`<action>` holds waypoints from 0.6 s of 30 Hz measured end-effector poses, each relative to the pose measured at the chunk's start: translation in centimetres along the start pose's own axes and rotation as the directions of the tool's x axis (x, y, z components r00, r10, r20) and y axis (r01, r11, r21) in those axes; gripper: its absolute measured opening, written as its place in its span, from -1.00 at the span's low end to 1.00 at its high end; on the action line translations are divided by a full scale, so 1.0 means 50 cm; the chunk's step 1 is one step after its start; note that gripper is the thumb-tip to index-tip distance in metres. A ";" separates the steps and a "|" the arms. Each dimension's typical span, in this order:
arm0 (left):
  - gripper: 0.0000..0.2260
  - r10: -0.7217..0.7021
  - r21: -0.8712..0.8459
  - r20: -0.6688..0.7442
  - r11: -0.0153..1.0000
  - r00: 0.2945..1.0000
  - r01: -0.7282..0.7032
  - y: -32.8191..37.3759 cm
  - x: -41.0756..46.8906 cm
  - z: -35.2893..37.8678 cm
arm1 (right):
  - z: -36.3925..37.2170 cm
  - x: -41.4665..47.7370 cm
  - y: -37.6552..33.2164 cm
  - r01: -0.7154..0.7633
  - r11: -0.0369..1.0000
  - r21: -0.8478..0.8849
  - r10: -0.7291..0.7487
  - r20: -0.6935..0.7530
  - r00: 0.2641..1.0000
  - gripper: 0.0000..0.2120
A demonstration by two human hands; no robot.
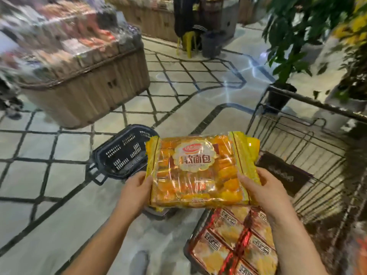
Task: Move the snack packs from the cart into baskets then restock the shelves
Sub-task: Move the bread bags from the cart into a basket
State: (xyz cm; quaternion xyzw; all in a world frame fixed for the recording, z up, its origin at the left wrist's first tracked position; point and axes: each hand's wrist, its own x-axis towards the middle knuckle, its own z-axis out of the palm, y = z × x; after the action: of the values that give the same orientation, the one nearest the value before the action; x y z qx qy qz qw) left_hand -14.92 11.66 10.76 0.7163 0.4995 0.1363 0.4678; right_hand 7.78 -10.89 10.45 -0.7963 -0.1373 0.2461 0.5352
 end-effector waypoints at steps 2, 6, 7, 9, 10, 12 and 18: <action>-0.79 -0.003 0.006 -0.007 1.000 1.000 0.003 -0.023 0.031 -0.040 | 0.052 0.008 -0.022 0.000 1.000 0.003 0.000 0.016 1.000 -0.62; -0.76 -0.028 0.056 -0.008 0.998 1.000 0.029 -0.079 0.101 -0.140 | 0.178 0.031 -0.069 -0.010 1.000 -0.023 0.011 0.047 0.999 -0.71; -0.75 -0.035 0.061 -0.003 0.997 0.999 0.035 -0.094 0.120 -0.168 | 0.212 0.038 -0.081 -0.013 0.999 -0.037 0.015 0.049 0.999 -0.70; -0.77 -0.053 0.025 0.020 0.998 0.998 0.052 -0.126 0.158 -0.227 | 0.288 0.050 -0.107 -0.020 0.996 -0.092 0.025 0.052 0.998 -0.70; -0.79 -0.064 -0.011 0.035 0.998 0.997 0.064 -0.143 0.176 -0.255 | 0.326 0.057 -0.118 -0.022 0.992 -0.125 0.029 0.059 0.998 -0.72; -0.84 -0.082 -0.050 0.068 0.995 0.994 0.086 -0.179 0.213 -0.308 | 0.396 0.075 -0.130 -0.019 0.983 -0.184 0.036 0.086 0.996 -0.73; -0.85 -0.131 -0.038 0.190 0.989 0.973 0.141 -0.259 0.304 -0.370 | 0.516 0.109 -0.143 -0.095 0.938 -0.333 0.127 0.076 0.989 -0.68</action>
State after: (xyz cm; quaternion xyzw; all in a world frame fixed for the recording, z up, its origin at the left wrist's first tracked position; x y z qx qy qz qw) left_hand -27.76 35.18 5.91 0.6778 0.4975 0.0488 0.5392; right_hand -1.21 14.77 7.79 -0.8680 -0.1566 0.2877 0.3732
